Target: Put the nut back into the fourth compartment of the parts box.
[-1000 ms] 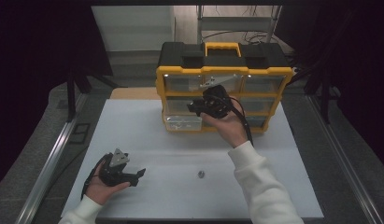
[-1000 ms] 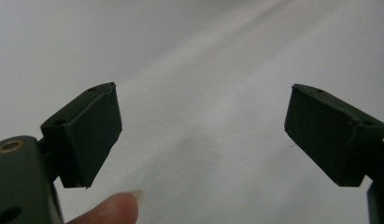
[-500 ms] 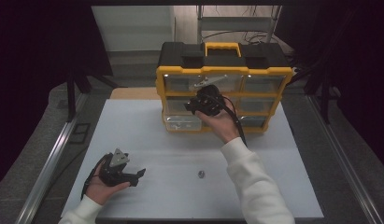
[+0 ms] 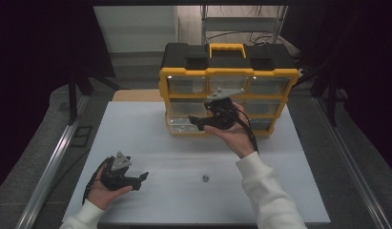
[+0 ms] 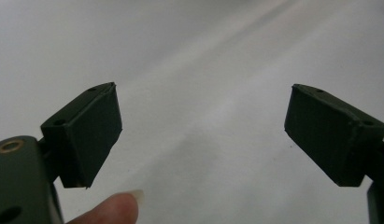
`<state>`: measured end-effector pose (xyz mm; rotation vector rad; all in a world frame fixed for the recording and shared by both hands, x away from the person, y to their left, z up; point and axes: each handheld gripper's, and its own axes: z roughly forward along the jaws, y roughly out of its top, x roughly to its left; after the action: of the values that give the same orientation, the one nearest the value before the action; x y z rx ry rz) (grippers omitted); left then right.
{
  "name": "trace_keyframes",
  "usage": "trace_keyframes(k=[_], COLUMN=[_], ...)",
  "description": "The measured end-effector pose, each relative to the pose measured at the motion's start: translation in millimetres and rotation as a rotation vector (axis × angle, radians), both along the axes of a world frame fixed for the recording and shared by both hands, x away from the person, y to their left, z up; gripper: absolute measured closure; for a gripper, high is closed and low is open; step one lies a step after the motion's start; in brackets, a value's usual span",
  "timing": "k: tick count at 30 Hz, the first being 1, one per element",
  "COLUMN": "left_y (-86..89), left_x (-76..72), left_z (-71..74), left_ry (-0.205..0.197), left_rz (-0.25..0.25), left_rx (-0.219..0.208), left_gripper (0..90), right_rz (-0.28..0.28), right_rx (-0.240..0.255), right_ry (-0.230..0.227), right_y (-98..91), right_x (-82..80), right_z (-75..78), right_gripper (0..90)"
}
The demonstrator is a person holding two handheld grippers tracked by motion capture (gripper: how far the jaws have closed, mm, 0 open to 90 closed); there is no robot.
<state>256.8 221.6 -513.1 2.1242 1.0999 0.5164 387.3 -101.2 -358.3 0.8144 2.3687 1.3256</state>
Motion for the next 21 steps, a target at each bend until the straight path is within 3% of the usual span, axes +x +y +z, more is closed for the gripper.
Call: trace_keyframes(k=[2, 4, 7, 21], left_y=[-0.2, -0.5, -1.2, -1.2], left_x=[-0.1, 0.2, 0.3, -0.3], left_z=[-0.2, -0.8, -0.8, -0.2], left_ry=[0.001, 0.005, 0.005, 0.003], left_rz=[-0.001, 0.0, -0.003, -0.003], left_rx=[0.002, 0.004, 0.002, -0.001], left_gripper=[11.9, 11.9, 11.9, 11.9], right_rz=[-0.003, -0.008, -0.006, -0.003], right_rx=[-0.003, 0.026, 0.045, 0.023], right_ry=[-0.001, -0.059, -0.072, -0.041], right_y=[-7.1, -13.9, -21.6, -52.2], right_x=[-6.2, -15.0, -23.2, -44.1], right_z=[-2.3, -2.4, -1.1, -15.5], right_gripper=[24.0, 24.9, 25.3, 25.3])
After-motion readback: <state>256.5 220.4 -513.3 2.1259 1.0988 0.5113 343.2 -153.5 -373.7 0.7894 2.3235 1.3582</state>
